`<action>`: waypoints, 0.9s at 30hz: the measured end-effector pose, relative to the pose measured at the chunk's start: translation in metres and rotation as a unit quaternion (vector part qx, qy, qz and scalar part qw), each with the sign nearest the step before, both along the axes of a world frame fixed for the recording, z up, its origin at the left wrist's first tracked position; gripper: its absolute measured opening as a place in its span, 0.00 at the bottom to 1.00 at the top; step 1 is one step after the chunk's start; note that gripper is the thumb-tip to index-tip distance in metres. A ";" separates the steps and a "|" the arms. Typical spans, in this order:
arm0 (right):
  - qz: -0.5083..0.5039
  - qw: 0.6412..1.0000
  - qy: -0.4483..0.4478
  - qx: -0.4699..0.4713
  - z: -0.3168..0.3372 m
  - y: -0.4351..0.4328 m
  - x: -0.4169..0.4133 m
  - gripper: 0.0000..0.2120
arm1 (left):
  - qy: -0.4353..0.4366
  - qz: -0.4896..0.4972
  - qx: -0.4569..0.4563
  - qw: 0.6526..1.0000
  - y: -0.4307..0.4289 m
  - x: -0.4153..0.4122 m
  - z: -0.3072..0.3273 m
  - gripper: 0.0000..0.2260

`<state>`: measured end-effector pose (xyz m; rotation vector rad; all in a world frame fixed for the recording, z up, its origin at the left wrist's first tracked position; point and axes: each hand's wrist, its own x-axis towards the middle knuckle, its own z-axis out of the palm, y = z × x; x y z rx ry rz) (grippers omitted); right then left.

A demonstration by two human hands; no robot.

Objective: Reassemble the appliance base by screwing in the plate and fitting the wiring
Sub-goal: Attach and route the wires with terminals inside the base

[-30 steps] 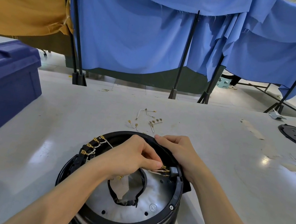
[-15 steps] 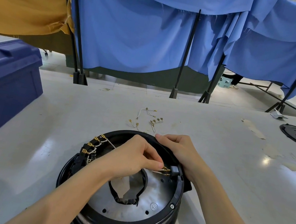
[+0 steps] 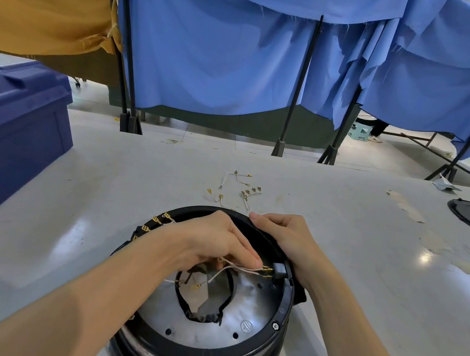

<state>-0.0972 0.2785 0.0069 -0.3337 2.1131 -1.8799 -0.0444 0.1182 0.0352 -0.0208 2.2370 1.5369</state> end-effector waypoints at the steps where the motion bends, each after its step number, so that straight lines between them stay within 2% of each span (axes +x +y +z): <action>1: -0.001 1.000 -0.001 -0.001 0.000 0.000 0.000 0.13 | -0.016 -0.001 -0.004 1.000 0.000 -0.002 0.001 0.03; 5: -0.005 1.000 -0.004 0.001 -0.001 0.000 -0.001 0.13 | -0.050 0.001 -0.032 0.998 0.004 -0.010 0.008 0.04; 9: -0.003 1.000 -0.002 0.003 -0.002 0.000 -0.002 0.12 | -0.056 -0.022 -0.106 0.993 0.011 -0.017 0.017 0.07; 13: 0.001 1.000 0.003 -0.003 -0.003 0.000 -0.002 0.12 | -0.093 -0.073 -0.160 0.980 0.020 -0.023 0.026 0.04; 16: -0.005 1.000 0.014 0.006 -0.004 0.000 -0.004 0.13 | -0.105 -0.108 -0.201 0.968 0.027 -0.027 0.031 0.07; 23: -0.011 1.000 0.026 0.003 -0.005 -0.002 -0.005 0.14 | -0.132 -0.101 -0.220 0.961 0.032 -0.028 0.024 0.13; 27: -0.019 0.999 0.047 0.009 -0.005 -0.005 -0.005 0.13 | -0.111 -0.068 -0.207 0.970 0.035 -0.025 0.020 0.15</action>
